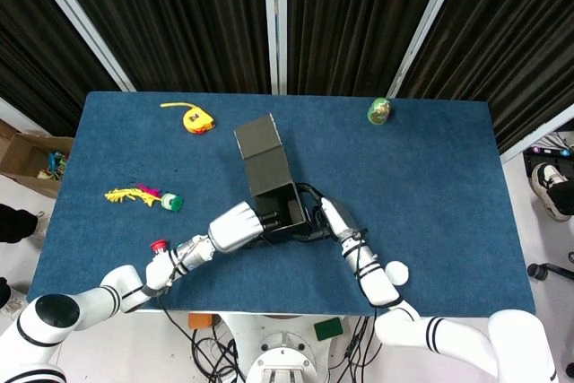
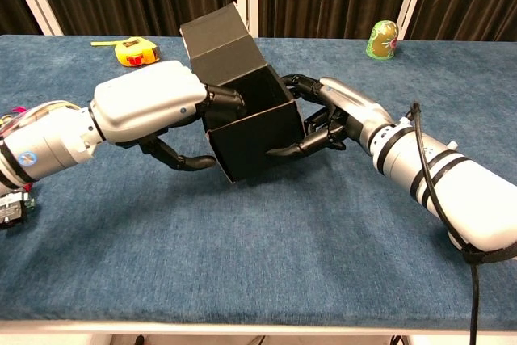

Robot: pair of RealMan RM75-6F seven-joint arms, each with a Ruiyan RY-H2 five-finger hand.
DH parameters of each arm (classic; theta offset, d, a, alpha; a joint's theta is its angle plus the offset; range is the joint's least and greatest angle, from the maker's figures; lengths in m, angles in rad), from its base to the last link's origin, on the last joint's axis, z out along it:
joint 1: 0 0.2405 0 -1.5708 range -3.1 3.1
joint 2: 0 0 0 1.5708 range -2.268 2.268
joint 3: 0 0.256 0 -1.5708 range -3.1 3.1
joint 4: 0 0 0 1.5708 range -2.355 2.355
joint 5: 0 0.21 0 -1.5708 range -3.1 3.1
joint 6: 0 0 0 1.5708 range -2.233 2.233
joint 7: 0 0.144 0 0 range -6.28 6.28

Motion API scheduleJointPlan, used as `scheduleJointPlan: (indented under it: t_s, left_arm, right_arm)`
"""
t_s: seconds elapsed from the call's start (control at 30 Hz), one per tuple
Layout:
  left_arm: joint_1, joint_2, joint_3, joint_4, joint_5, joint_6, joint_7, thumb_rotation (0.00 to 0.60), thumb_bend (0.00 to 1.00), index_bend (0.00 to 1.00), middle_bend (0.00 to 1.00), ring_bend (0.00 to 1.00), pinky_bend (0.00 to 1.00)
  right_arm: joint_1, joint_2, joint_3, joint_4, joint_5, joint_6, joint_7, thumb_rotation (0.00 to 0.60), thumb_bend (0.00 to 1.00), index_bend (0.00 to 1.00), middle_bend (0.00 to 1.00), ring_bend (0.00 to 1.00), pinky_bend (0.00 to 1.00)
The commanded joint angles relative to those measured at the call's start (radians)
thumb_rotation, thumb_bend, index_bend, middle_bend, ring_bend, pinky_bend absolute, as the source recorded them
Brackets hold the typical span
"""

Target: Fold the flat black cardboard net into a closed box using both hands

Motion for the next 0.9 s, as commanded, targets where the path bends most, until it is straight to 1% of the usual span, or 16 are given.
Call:
scheduleJointPlan:
  t_s: [0.03,0.2,0.3,0.37,0.63,0.9]
  left_arm:
    - [-0.01,0.015,0.009,-0.025,-0.009,-0.039,0.036,0.6,0.26,0.38,0.35,0.7,1.0]
    - [-0.015,0.027,0.015,-0.056,-0.02,-0.079,0.083,0.6,0.26,0.4,0.36,0.7,1.0]
    - [-0.017,0.031,0.014,-0.068,-0.021,-0.08,0.098,0.6,0.26,0.45,0.39,0.71,1.0]
    - [-0.019,0.031,0.014,-0.069,-0.02,-0.078,0.105,0.6,0.26,0.47,0.42,0.72,1.0]
    - [-0.026,0.019,0.019,-0.046,-0.008,-0.067,0.115,0.6,0.27,0.56,0.5,0.73,1.0]
    - [-0.025,0.015,0.022,-0.036,-0.01,-0.056,0.107,0.6,0.27,0.56,0.54,0.73,1.0]
  right_arm:
    - [0.0,-0.003,-0.003,0.003,-0.003,0.002,-0.001,0.6,0.19,0.38,0.42,0.77,1.0]
    - [-0.004,-0.008,-0.008,0.013,-0.001,0.001,-0.002,0.6,0.19,0.38,0.42,0.77,1.0]
    - [-0.006,-0.011,-0.013,0.021,-0.004,0.002,0.002,0.6,0.19,0.38,0.42,0.77,1.0]
    - [-0.008,-0.014,-0.016,0.026,-0.005,0.002,0.011,0.6,0.19,0.38,0.41,0.77,1.0]
    - [-0.014,-0.024,-0.025,0.041,-0.018,0.006,0.033,0.6,0.19,0.38,0.41,0.77,1.0]
    - [-0.02,-0.03,-0.031,0.05,-0.033,0.02,0.05,0.6,0.19,0.38,0.41,0.77,1.0]
